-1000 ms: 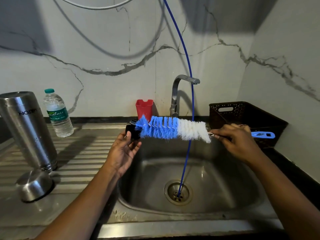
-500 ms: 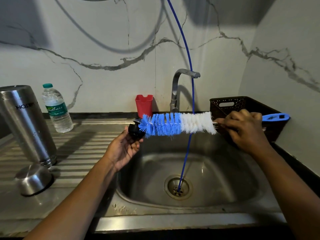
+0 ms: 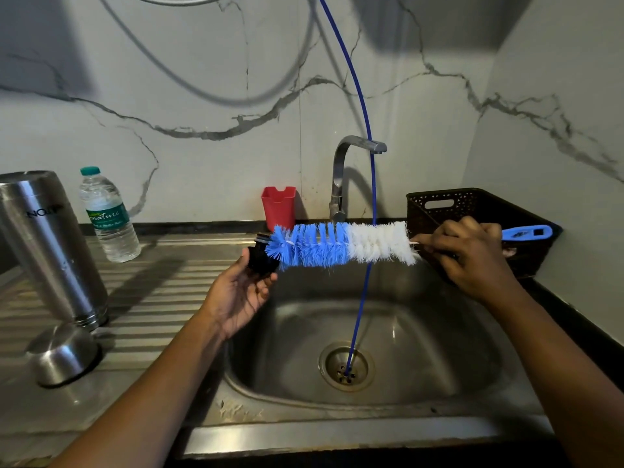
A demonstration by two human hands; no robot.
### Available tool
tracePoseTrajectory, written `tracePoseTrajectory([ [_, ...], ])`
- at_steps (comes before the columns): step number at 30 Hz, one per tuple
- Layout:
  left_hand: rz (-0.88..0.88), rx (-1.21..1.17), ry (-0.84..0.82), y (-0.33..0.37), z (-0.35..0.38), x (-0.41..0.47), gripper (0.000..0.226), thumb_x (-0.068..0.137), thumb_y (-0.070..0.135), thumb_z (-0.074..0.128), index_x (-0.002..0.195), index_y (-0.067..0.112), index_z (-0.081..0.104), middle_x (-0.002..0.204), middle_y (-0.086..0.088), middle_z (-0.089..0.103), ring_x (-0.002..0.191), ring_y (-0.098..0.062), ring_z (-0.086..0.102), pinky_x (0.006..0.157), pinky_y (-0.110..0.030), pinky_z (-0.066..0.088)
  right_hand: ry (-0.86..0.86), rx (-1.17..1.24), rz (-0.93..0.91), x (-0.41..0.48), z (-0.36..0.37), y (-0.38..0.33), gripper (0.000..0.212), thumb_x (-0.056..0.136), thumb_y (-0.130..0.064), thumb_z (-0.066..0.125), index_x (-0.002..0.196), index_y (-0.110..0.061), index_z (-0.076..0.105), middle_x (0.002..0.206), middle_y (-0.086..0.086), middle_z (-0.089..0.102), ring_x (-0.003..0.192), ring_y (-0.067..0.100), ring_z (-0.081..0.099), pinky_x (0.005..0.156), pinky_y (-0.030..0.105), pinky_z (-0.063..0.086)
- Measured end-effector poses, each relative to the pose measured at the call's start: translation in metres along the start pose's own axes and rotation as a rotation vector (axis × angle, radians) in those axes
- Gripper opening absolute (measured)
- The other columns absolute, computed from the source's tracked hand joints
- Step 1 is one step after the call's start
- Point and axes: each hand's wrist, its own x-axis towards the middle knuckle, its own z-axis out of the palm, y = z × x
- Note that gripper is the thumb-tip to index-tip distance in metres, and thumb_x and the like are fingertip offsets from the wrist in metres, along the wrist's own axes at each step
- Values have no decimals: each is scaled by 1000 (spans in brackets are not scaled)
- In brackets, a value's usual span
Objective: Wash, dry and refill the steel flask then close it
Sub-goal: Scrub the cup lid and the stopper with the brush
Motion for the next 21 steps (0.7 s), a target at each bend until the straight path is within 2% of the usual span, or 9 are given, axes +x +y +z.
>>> tracePoseTrajectory([
  [4, -45, 2, -46, -5, -1, 2, 58, 96, 50, 31, 85, 18, 79, 79, -3, 68, 59, -13, 59, 44, -18, 43, -5, 5, 3, -1, 1, 1, 33, 79, -17, 52, 103, -27, 71, 79, -7, 57, 80, 14, 41, 70, 29, 12],
  [7, -84, 11, -73, -5, -2, 2, 59, 95, 57, 28, 100, 17, 70, 82, -5, 65, 59, -14, 56, 44, -18, 40, -2, -18, -26, -1, 1, 1, 33, 79, -18, 52, 105, -27, 71, 79, -7, 57, 79, 15, 42, 69, 27, 9],
  [9, -81, 28, -130, -4, -4, 1, 58, 88, 64, 40, 108, 15, 65, 84, -6, 64, 61, -13, 56, 46, -19, 42, 9, -23, -37, -1, 0, 0, 33, 81, -21, 49, 104, -27, 71, 79, -7, 57, 79, 15, 42, 69, 26, 9],
  [12, 3, 66, -186, -4, -3, 1, 62, 57, 55, 84, 104, 17, 70, 88, -4, 67, 68, -12, 61, 51, -22, 49, 33, -9, -23, -1, 0, 0, 33, 79, -17, 51, 103, -25, 72, 78, -4, 58, 77, 23, 50, 72, 33, 17],
  [15, 75, 72, -134, -4, -4, 4, 71, 43, 51, 92, 99, 15, 69, 84, -5, 70, 67, -11, 64, 51, -21, 52, 31, -8, -16, -1, 1, -1, 34, 76, -13, 54, 103, -23, 72, 78, -2, 59, 76, 26, 52, 70, 37, 24],
  [17, 84, 25, -112, -4, -4, 4, 66, 53, 54, 86, 101, 13, 68, 85, -6, 69, 67, -11, 63, 52, -20, 52, 14, -10, -16, -1, 2, -1, 32, 77, -14, 54, 102, -22, 72, 80, -3, 60, 79, 23, 50, 72, 36, 22],
  [19, 68, -18, -74, -4, -4, 3, 50, 77, 53, 65, 104, 11, 64, 83, -7, 68, 65, -12, 63, 52, -20, 52, -3, 4, -6, -2, 4, 0, 31, 78, -16, 54, 101, -22, 73, 81, -5, 59, 82, 16, 43, 73, 31, 15],
  [21, 37, -28, -53, -5, -5, 3, 47, 88, 51, 44, 105, 11, 60, 79, -6, 68, 63, -12, 64, 52, -20, 53, -8, 8, -12, -2, 5, 1, 31, 78, -16, 54, 103, -23, 72, 80, -6, 59, 81, 12, 39, 69, 27, 10],
])
